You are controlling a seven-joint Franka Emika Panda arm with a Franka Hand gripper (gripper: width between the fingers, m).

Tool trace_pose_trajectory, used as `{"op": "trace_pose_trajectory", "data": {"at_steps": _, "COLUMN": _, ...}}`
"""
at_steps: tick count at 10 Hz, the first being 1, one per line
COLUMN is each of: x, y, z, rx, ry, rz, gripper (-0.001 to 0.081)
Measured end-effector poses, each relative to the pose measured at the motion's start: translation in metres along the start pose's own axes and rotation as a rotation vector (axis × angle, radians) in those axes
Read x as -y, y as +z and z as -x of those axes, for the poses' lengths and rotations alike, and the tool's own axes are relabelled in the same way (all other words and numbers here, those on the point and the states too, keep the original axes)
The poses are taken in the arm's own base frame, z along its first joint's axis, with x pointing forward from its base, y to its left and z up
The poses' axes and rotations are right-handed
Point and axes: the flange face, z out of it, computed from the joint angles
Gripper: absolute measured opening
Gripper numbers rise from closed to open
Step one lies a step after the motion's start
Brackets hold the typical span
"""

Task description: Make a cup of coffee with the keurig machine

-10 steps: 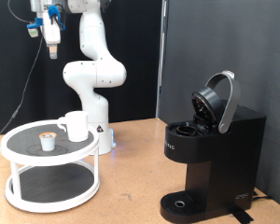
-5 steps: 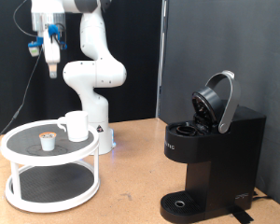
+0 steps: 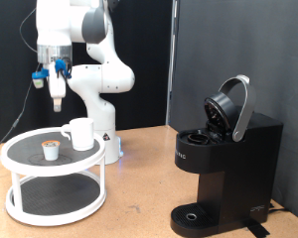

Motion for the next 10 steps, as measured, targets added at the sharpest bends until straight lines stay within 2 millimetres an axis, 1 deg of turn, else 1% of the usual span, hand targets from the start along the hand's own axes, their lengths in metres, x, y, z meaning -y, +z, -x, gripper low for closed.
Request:
{"op": "trace_pose_trajectory", "data": {"at_steps": 3, "x": 0.004, "y": 0.025, "z": -0.002, "rx": 0.0, "ry": 0.007, "rz": -0.026, "gripper": 0.0734}}
{"op": "trace_pose_trajectory", "data": {"at_steps": 7, "x": 0.013, "y": 0.052, "z": -0.003, "rx": -0.01, "ry": 0.021, "rz": -0.05, "gripper": 0.0734}}
{"op": "trace_pose_trajectory", "data": {"at_steps": 10, "x": 0.016, "y": 0.072, "z": -0.002, "rx": -0.023, "ry": 0.021, "rz": -0.058, "gripper": 0.0734}}
